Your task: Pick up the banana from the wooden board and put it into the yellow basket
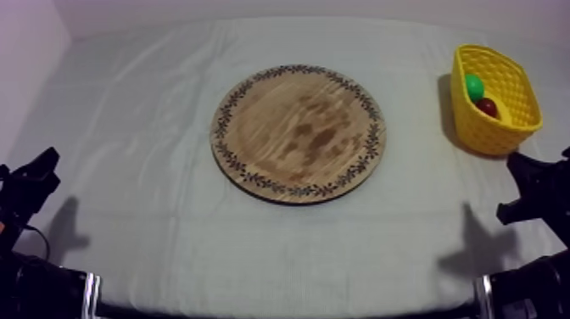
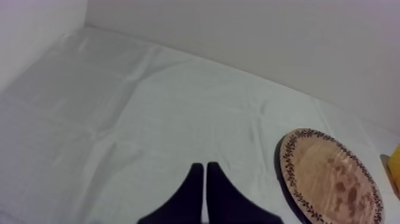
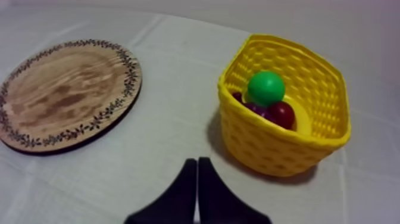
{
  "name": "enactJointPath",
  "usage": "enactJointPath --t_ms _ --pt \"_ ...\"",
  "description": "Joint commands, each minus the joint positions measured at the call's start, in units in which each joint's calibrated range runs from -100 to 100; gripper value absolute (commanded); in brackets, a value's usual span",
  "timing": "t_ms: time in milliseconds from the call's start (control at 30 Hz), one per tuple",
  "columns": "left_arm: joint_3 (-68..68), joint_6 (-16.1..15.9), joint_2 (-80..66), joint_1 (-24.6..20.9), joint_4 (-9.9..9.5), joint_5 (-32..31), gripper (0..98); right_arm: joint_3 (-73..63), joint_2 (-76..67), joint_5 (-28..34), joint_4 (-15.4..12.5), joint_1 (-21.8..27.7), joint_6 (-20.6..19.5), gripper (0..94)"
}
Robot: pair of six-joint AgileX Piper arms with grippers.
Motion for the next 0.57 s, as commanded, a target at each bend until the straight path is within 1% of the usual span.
enactJointPath --t_ms 0,533 --pt "0.0 0.0 0.0 0.02 0.02 0.0 0.1 0.02 -0.04 -0.04 0.09 -0.03 0.99 0.2" --pt "0.0 0.02 0.0 0.02 0.02 0.0 0.1 0.06 -0.18 -0.17 0.16 -0.08 0.77 0.2"
